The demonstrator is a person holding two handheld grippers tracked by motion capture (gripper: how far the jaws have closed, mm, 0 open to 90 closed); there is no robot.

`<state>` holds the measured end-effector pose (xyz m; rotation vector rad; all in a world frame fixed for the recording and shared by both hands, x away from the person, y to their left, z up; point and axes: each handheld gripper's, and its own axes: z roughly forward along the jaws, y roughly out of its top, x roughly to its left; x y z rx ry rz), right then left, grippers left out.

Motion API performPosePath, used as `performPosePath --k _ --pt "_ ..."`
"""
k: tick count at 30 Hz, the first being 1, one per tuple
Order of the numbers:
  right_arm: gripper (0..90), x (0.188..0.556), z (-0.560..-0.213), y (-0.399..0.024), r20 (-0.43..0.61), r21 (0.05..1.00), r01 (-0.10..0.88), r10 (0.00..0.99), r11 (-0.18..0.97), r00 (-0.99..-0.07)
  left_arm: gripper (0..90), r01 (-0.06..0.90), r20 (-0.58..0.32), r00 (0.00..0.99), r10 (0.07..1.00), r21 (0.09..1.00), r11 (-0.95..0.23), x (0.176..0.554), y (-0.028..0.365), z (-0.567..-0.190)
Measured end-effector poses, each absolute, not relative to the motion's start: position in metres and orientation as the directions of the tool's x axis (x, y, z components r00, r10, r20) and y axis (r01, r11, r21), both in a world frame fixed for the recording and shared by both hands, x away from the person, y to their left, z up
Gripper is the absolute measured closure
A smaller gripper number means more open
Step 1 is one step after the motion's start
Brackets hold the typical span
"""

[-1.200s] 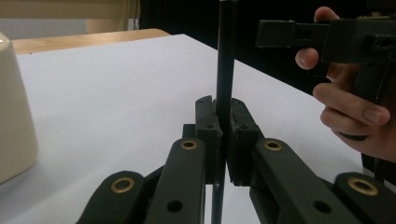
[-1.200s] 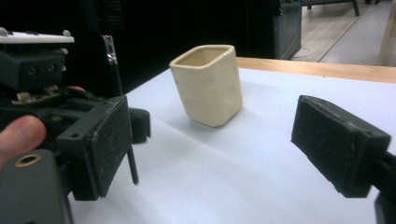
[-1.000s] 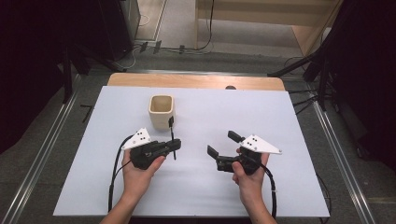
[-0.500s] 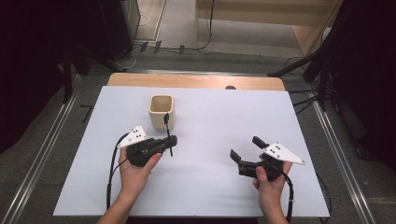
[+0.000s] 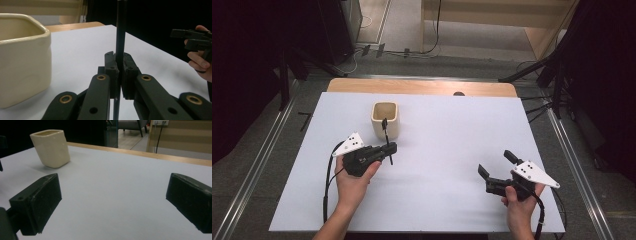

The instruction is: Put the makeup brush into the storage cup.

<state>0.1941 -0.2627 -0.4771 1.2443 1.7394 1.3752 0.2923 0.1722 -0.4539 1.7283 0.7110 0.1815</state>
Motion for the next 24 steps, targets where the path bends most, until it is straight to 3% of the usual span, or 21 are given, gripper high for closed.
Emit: performPosePath --k 9,24 --pt "0.0 0.188 -0.489 -0.286 0.08 0.943 0.331 0.931 0.046 -0.357 86.4 0.359 -0.245 0.788 0.565 0.928 -0.098 0.297 0.18 -0.448" --pt "0.0 0.188 -0.491 -0.287 0.074 0.946 0.321 0.926 0.053 -0.37 86.4 0.335 -0.235 0.777 0.585 0.94 -0.068 0.315 0.184 -0.423"
